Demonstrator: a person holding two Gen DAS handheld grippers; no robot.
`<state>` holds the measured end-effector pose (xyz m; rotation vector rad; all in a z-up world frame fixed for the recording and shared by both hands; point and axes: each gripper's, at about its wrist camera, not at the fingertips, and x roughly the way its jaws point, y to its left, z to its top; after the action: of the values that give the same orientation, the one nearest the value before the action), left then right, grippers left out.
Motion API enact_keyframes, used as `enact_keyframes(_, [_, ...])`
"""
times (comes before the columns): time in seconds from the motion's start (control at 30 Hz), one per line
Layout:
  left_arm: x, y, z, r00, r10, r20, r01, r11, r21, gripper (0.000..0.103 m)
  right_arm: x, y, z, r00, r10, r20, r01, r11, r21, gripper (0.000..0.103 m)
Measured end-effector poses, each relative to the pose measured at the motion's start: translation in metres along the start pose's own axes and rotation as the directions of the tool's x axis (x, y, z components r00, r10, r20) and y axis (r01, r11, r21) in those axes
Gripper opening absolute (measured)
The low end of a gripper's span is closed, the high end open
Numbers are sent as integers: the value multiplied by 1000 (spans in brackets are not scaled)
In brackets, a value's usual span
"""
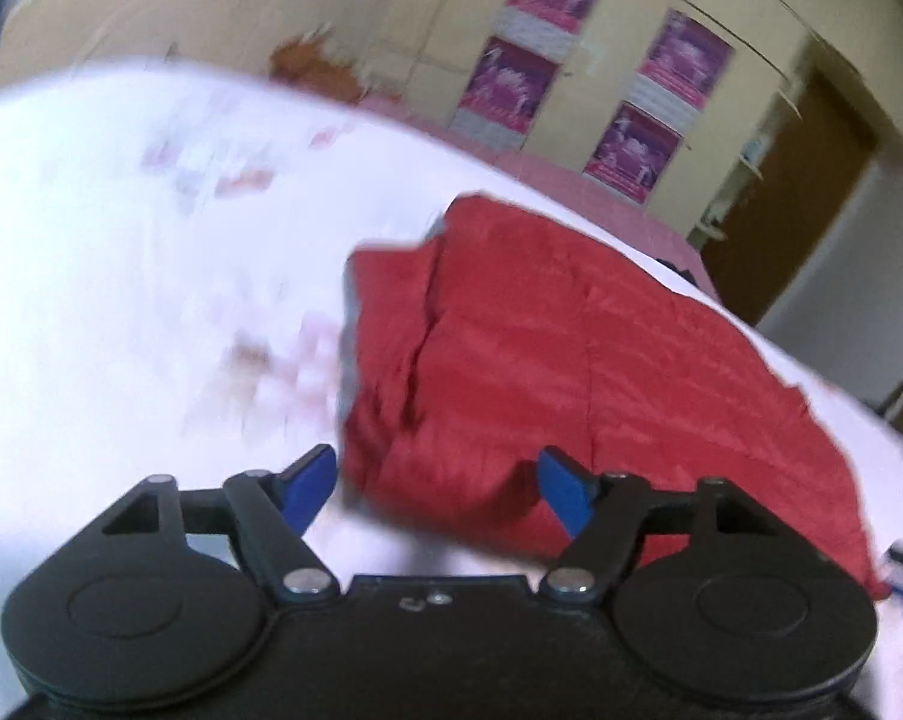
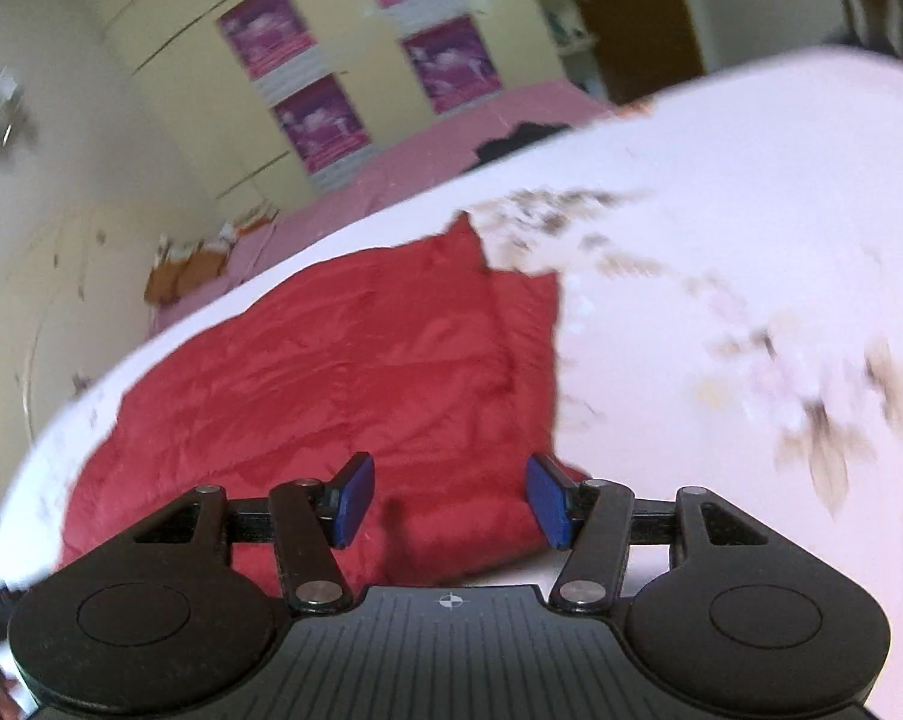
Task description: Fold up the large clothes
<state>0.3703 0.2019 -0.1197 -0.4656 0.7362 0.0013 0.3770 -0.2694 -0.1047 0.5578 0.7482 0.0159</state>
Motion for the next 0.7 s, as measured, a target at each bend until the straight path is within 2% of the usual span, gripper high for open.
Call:
enact_keyframes(0.07, [1,11,-6,998,-54,-20,51,994,-93,67,-1,-9,-2,1000,17,-17,-16,998,63,56])
enact_keyframes(0.17, [8,21,-10,991,-133,-7,129,967,-218,67,1,-22,-8,998,55,-35,-48,984,169,56])
enact_keyframes(0.27, [17,26,-9,986,-165,8,160,944,-288,66,0,-34,-11,996,78,-43,-64,961,270,56])
enact_keyframes(0.4, [25,29,-10,983,-180,35,181,922,-341,65,-11,-46,-22,990,135,-25,-116,921,371,56])
enact_keyframes(0.53, [28,33,-11,981,-185,50,191,910,-369,65,-9,-41,-21,990,139,-27,-118,913,390,56])
enact_keyframes(0.63, [30,30,-6,982,-184,44,187,912,-365,64,-20,-39,-23,995,96,31,-101,922,373,56])
enact_keyframes(0.7, [32,31,-5,981,-189,45,192,909,-370,63,-21,-40,-25,993,112,20,-111,913,393,56])
